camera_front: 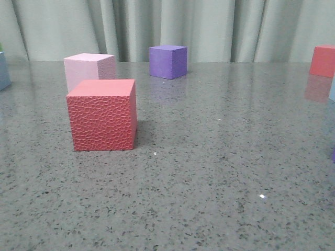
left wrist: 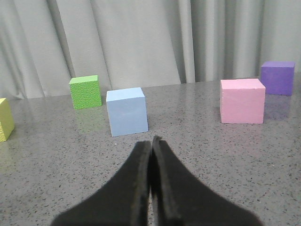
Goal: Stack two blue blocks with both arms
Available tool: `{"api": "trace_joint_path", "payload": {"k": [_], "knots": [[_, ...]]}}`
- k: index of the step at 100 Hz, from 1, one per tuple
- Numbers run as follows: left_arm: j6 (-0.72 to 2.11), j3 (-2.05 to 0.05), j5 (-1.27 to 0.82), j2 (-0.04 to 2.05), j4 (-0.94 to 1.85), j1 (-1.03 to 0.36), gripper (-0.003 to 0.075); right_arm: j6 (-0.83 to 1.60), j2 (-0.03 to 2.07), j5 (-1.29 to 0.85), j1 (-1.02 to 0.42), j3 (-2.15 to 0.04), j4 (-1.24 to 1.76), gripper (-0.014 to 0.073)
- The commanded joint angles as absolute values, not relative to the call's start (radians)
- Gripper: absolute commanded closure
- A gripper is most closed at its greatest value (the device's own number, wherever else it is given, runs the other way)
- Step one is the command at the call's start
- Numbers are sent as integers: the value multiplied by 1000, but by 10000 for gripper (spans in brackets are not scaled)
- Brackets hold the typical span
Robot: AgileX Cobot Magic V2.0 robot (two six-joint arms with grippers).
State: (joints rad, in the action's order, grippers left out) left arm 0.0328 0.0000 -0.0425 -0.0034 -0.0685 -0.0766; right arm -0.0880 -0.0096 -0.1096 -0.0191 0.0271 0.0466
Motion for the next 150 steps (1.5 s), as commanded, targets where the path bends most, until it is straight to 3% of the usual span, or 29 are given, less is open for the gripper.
{"api": "trace_joint_path", "payload": {"k": [1, 96, 123, 150], "knots": [[22, 42, 41, -36, -67, -84, 739, -83, -20, -32, -14, 10, 39, 662], [22, 25, 40, -36, -67, -84, 739, -83, -20, 19, -14, 6, 39, 662], [22, -140, -144, 6, -31, -84, 739, -83, -17, -88, -14, -104, 32, 662], [0, -414, -374, 220, 0, -84, 739, -83, 94, -322, -14, -340, 32, 662]]}}
